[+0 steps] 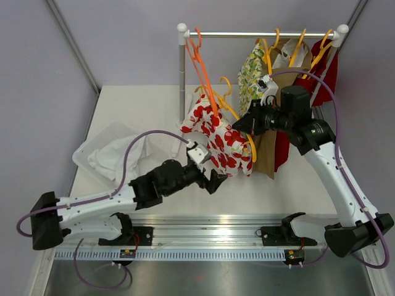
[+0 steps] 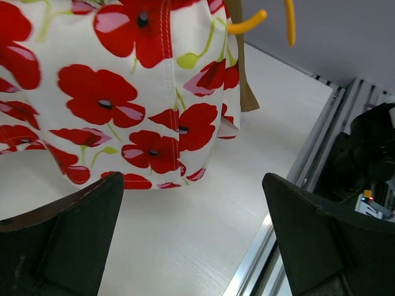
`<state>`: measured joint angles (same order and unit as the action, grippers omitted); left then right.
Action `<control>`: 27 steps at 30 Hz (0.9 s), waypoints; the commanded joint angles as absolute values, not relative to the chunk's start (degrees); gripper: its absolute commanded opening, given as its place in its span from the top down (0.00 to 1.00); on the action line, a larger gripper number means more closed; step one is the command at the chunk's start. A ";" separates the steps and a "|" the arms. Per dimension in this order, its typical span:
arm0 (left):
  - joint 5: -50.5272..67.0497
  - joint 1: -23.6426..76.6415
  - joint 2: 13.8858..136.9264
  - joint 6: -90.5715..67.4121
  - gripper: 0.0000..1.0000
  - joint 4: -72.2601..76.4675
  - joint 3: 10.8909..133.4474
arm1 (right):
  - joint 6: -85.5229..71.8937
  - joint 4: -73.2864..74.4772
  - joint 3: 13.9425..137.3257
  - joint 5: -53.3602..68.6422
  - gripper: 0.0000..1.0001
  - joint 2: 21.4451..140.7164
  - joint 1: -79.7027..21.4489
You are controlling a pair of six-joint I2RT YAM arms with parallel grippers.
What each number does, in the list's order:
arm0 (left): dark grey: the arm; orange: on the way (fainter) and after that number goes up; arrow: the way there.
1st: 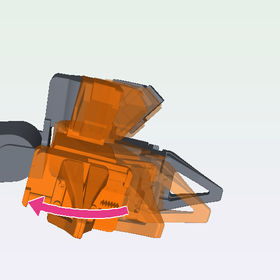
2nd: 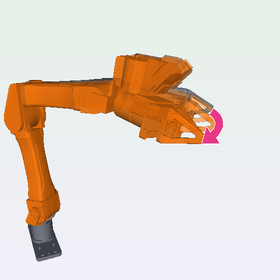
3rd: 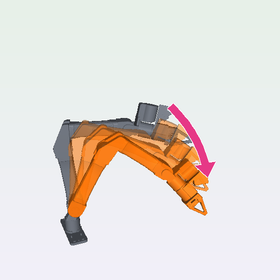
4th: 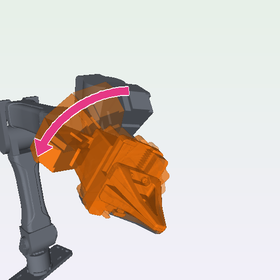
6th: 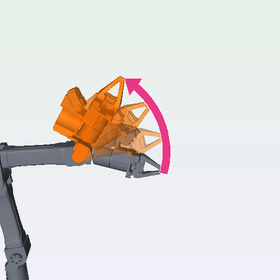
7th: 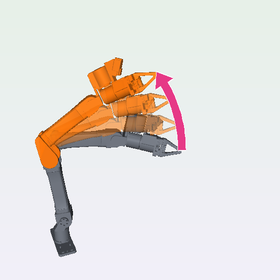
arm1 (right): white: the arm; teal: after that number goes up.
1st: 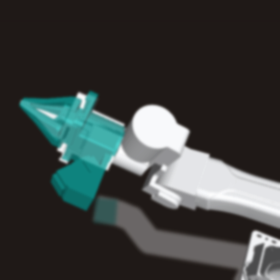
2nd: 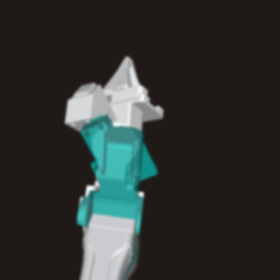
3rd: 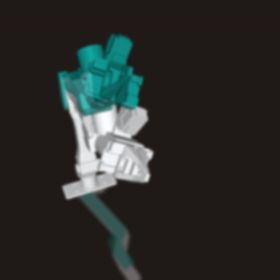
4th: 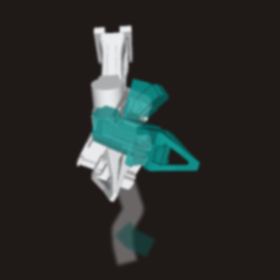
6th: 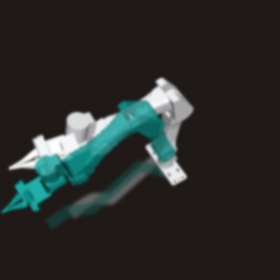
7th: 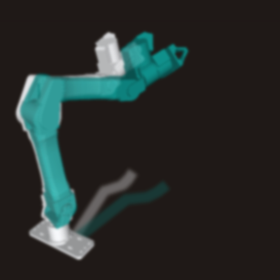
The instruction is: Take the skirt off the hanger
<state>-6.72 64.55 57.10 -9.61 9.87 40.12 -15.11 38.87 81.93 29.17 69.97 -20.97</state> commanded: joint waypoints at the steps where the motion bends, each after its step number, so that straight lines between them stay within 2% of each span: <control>1: -17.83 66.88 65.10 -7.65 0.01 23.63 44.73 | -17.05 29.80 81.92 33.48 1.00 66.53 -20.39; 6: -23.81 66.97 75.84 -4.92 0.01 31.62 46.93 | -17.67 28.83 80.25 34.28 1.00 64.87 -19.60; 9: -26.01 66.97 78.83 -4.31 0.18 33.30 48.34 | -17.75 28.65 79.54 34.37 1.00 64.25 -19.34; 10: -26.02 66.89 79.19 -4.31 0.30 33.66 48.60 | -17.67 28.57 79.37 34.37 1.00 64.16 -19.16; 11: -26.02 66.97 79.28 -4.39 0.55 33.92 48.52 | -17.49 28.48 79.02 34.28 1.00 63.99 -18.99; 12: -25.84 66.97 79.10 -4.48 0.70 33.75 48.52 | -17.49 28.74 78.93 34.02 1.00 63.90 -18.90; 13: -25.67 66.97 78.58 -4.74 0.80 33.14 48.60 | -16.45 28.91 79.01 33.49 1.00 63.90 -18.98; 14: -25.32 66.97 78.14 -4.92 0.99 32.35 48.69 | -15.74 29.35 79.01 32.27 1.00 63.81 -18.72; 21: -20.57 66.97 66.99 -6.50 1.00 18.76 47.46 | -2.57 32.87 78.49 26.46 1.00 63.19 -17.41; 27: -17.67 66.97 49.24 -7.65 1.00 2.07 48.42 | -0.35 33.31 78.13 21.71 1.00 63.81 -16.44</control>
<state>-19.97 66.78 56.75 -6.37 10.13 46.13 -5.06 37.10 77.56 26.98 65.14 -17.85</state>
